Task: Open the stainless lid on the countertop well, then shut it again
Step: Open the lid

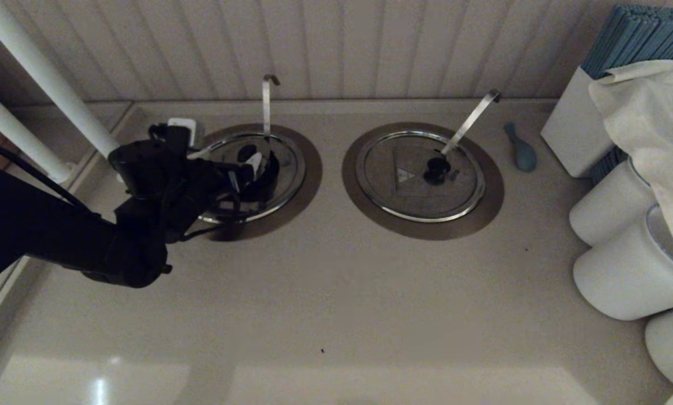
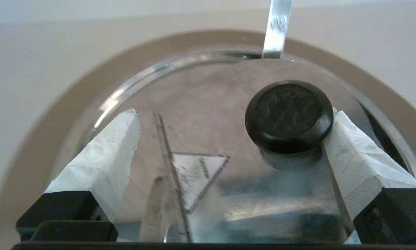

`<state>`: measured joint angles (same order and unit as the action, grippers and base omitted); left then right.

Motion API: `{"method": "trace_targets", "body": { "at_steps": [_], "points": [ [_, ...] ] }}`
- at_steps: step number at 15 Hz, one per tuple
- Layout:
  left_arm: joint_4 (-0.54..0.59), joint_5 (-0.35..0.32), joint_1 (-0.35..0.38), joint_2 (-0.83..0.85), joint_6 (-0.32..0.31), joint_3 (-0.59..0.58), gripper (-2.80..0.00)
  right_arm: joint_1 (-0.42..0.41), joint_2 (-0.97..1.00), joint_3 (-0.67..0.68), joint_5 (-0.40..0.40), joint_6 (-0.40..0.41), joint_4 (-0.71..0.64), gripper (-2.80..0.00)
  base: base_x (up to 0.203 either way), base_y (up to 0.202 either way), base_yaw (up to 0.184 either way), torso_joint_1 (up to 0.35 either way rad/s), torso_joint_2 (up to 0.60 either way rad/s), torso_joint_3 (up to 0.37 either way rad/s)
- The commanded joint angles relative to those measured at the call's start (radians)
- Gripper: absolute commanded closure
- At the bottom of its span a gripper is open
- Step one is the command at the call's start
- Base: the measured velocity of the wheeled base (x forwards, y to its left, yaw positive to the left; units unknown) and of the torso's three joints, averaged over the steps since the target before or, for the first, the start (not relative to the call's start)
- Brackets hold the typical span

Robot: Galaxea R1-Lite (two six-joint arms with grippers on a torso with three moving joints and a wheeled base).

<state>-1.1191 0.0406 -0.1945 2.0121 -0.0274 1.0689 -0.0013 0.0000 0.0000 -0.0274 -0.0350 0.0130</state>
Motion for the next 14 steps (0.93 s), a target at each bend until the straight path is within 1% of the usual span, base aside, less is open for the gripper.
{"method": "trace_targets", "body": {
  "at_steps": [1, 3, 7, 8, 9, 11, 14],
  "points": [
    [-0.005, 0.001, 0.016, -0.021, 0.0, 0.003, -2.8, 0.0, 0.002, 0.0, 0.0, 0.0, 0.001, 0.0, 0.0, 0.0, 0.0, 0.0, 0.0, 0.0],
    [-0.004, -0.022, 0.032, -0.03, 0.001, 0.003, -2.8, 0.0, 0.001, 0.0, -0.002, 0.0, 0.0, 0.0, 0.0, 0.0, 0.0, 0.0, 0.0, 0.0],
    [0.001, -0.026, 0.056, -0.042, 0.001, 0.003, -2.8, 0.0, 0.0, 0.0, -0.001, 0.0, 0.001, 0.0, 0.0, 0.0, 0.0, 0.0, 0.0, 0.0],
    [0.017, -0.035, 0.07, -0.049, 0.001, 0.004, -2.8, 0.0, 0.001, 0.0, 0.0, 0.0, 0.001, 0.0, 0.0, 0.0, 0.0, 0.0, 0.0, 0.0],
    [0.031, -0.058, 0.082, -0.056, 0.001, 0.005, -2.8, 0.0, 0.0, 0.0, 0.0, 0.0, -0.001, 0.0, 0.0, 0.0, 0.0, 0.0, 0.0, 0.0],
    [0.031, -0.09, 0.117, -0.071, 0.002, 0.003, -2.8, 0.0, 0.001, 0.0, 0.0, 0.0, 0.0, 0.0, 0.0, 0.0, 0.0, 0.0, 0.0, 0.0],
    [0.022, -0.105, 0.158, -0.078, 0.001, 0.002, -2.8, 0.0, 0.001, 0.0, 0.0, 0.0, 0.001, 0.0, 0.0, 0.0, 0.0, 0.0, 0.0, 0.0]
  ]
}}
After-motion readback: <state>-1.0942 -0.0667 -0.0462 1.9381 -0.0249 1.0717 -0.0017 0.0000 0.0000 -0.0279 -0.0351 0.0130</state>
